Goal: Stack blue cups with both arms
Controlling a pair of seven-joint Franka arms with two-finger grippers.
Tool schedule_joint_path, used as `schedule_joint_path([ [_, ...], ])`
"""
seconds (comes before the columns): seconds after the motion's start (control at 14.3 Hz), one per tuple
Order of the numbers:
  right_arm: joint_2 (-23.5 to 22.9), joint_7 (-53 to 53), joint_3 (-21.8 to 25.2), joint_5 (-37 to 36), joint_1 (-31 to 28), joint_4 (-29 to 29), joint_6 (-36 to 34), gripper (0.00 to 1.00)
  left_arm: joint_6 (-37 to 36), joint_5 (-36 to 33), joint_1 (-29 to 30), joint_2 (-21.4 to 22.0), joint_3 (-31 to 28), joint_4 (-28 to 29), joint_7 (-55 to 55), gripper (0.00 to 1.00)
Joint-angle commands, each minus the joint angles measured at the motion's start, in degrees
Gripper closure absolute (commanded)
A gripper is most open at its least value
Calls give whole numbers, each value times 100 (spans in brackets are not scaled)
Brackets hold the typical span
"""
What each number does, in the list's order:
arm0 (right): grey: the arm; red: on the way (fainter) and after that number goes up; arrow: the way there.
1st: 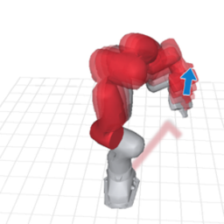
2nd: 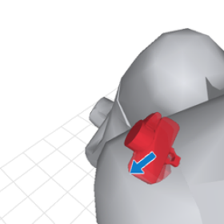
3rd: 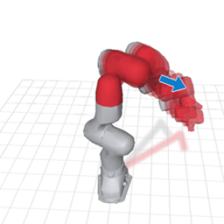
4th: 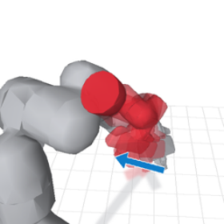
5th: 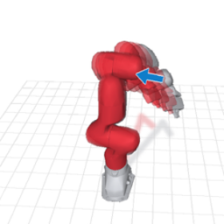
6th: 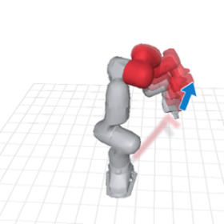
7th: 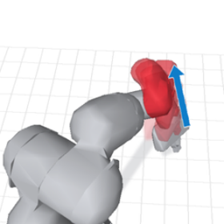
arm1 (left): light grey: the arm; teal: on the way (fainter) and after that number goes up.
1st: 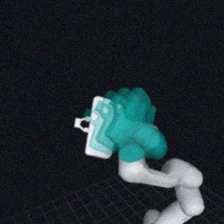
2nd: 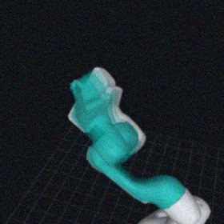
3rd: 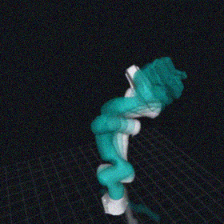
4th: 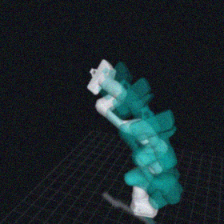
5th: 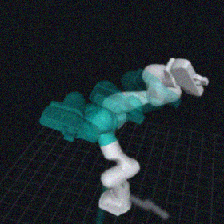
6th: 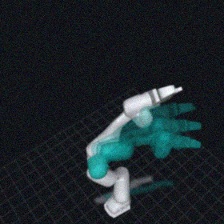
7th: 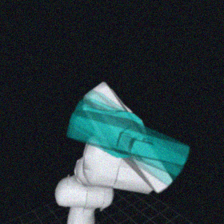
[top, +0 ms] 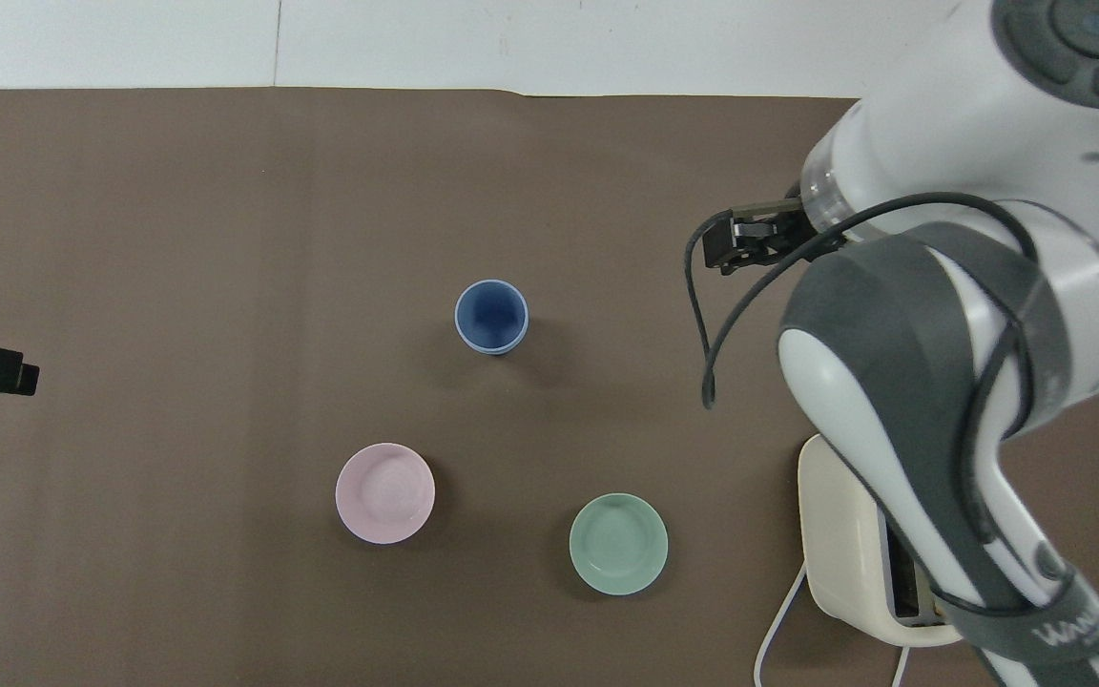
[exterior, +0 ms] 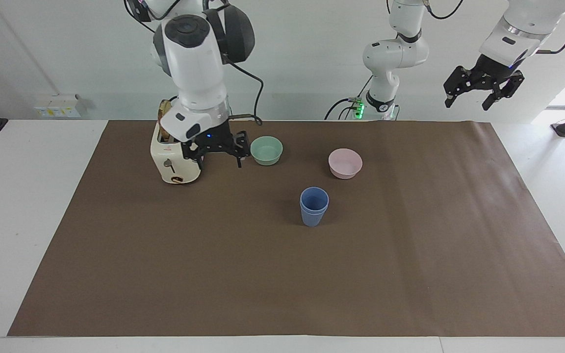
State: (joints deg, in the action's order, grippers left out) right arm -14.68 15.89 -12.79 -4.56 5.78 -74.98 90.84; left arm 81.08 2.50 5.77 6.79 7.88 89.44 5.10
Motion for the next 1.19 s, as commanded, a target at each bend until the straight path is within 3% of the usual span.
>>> schedule_joint_path([
  [0.0,377,-218,-48,-18,-322,-139,-224,0,-101,40,100,7,47,-41,44,0],
  [0.63,887,-1210,-39,-10,-1324,-166,-664,0,-101,40,99,7,47,-50,44,0],
  [1.12,1265,-1474,-21,-9,-1553,-166,-919,0,-101,40,91,7,47,-50,44,0],
])
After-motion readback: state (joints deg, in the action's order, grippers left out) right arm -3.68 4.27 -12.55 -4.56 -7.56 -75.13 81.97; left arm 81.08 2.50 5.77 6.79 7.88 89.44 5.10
